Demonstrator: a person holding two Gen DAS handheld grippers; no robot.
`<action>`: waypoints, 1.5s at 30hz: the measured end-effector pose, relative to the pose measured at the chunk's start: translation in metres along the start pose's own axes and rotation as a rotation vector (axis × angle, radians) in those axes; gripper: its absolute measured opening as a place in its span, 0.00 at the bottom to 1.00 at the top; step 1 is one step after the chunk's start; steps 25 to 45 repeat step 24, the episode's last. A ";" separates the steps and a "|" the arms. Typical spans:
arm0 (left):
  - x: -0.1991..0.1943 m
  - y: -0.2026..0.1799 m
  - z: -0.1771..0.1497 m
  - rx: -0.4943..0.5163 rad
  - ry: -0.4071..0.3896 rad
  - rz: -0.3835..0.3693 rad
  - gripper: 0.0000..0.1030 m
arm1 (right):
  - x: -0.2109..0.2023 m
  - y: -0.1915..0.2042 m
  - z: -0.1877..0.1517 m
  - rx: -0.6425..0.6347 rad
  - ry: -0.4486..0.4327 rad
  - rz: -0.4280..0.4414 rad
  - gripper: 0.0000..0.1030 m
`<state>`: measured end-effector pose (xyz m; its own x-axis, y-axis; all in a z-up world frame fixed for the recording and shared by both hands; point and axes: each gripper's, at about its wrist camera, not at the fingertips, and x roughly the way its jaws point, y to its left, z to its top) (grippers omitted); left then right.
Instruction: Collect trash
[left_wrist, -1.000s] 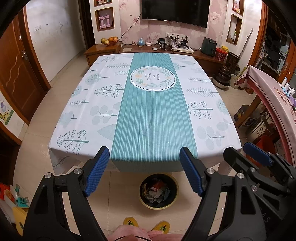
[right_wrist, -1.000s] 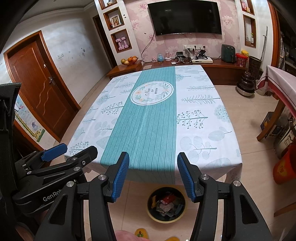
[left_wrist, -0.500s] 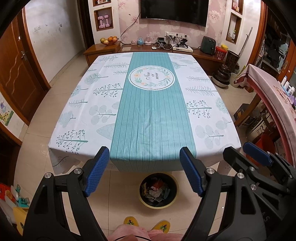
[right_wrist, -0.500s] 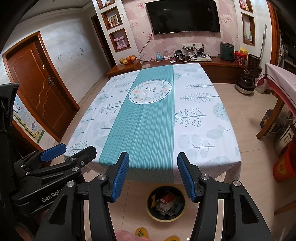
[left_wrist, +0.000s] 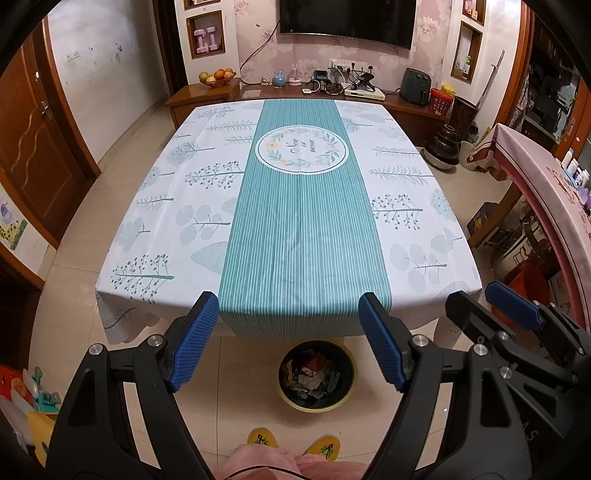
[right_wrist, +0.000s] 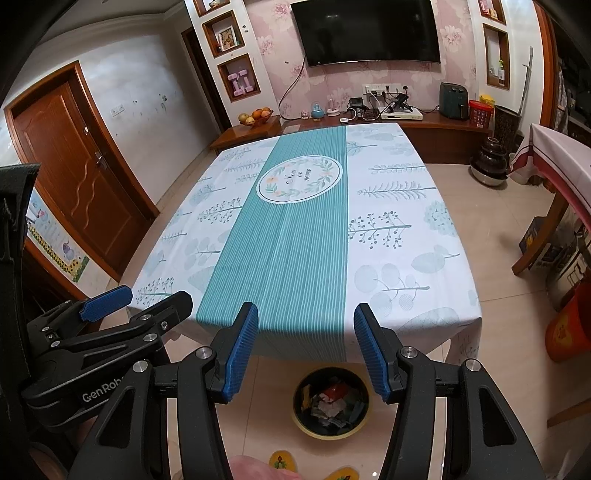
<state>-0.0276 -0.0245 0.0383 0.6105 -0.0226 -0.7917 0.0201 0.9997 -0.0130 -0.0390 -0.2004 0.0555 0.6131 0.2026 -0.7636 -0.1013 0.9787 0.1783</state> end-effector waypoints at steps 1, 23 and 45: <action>0.000 0.000 0.000 0.001 0.001 -0.001 0.74 | 0.000 0.001 0.000 0.001 0.000 0.000 0.53; -0.001 0.001 -0.001 0.002 0.001 0.000 0.74 | 0.000 0.001 -0.004 0.000 0.005 0.001 0.53; -0.001 0.001 -0.001 0.002 0.001 0.000 0.74 | 0.000 0.000 -0.004 0.000 0.005 0.002 0.53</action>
